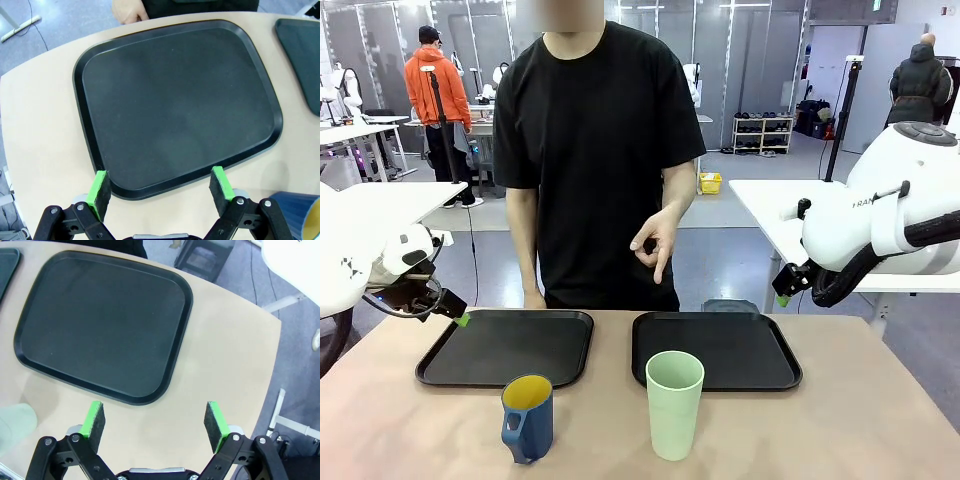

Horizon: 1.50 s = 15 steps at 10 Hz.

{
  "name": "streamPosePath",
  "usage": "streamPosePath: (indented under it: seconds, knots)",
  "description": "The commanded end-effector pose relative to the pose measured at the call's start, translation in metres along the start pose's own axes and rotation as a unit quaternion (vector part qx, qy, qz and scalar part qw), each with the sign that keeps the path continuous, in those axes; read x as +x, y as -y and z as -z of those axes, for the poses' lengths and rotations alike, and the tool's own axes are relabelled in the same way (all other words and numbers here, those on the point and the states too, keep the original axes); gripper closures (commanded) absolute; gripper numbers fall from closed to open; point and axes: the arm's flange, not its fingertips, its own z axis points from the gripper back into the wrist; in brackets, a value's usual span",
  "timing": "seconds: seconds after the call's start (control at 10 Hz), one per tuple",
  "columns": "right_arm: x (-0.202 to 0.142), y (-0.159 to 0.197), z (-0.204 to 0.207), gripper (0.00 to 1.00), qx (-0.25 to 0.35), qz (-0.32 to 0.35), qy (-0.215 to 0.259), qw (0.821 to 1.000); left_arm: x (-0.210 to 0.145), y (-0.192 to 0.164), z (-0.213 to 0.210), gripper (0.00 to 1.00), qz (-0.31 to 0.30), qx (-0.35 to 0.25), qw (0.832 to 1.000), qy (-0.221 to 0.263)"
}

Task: Sort and store the cups by type.
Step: Pick up the Reusable plastic cup.

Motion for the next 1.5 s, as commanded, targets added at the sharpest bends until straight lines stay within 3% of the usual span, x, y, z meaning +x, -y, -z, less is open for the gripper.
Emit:
streamPosePath:
  seconds: [0.0, 0.3, 0.5, 0.7, 0.9, 1.1, 1.4]
  knots:
    - [0.000, 0.002, -0.001, 0.00, -0.002, -0.001, 0.001, 1.000, 0.001, 0.000, 0.000, 0.00, 0.001, 0.000, 1.000, 0.001]
    - [0.000, 0.000, 0.000, 0.00, 0.000, 0.000, 0.000, 1.000, 0.001, 0.000, 0.000, 0.00, 0.001, 0.000, 1.000, 0.001]
    - [0.001, 0.005, -0.009, 0.00, -0.018, -0.160, 0.000, 0.987, 0.001, 0.000, 0.000, 0.00, 0.001, 0.000, 1.000, 0.001]
    - [0.006, 0.008, -0.015, 0.00, -0.034, -0.295, -0.051, 0.953, 0.001, 0.000, 0.000, 0.00, 0.001, 0.000, 1.000, 0.001]
    - [0.011, 0.004, -0.015, 0.00, -0.056, -0.423, -0.092, 0.900, 0.001, 0.000, 0.000, 0.00, 0.001, 0.000, 1.000, 0.001]
    - [0.012, -0.003, -0.013, 0.00, -0.073, -0.495, -0.091, 0.861, 0.001, 0.000, 0.000, 0.00, 0.001, 0.000, 1.000, 0.001]
    - [0.004, -0.013, -0.004, 0.00, -0.020, -0.566, -0.067, 0.821, 0.001, 0.000, 0.000, 0.00, 0.001, 0.000, 1.000, 0.001]
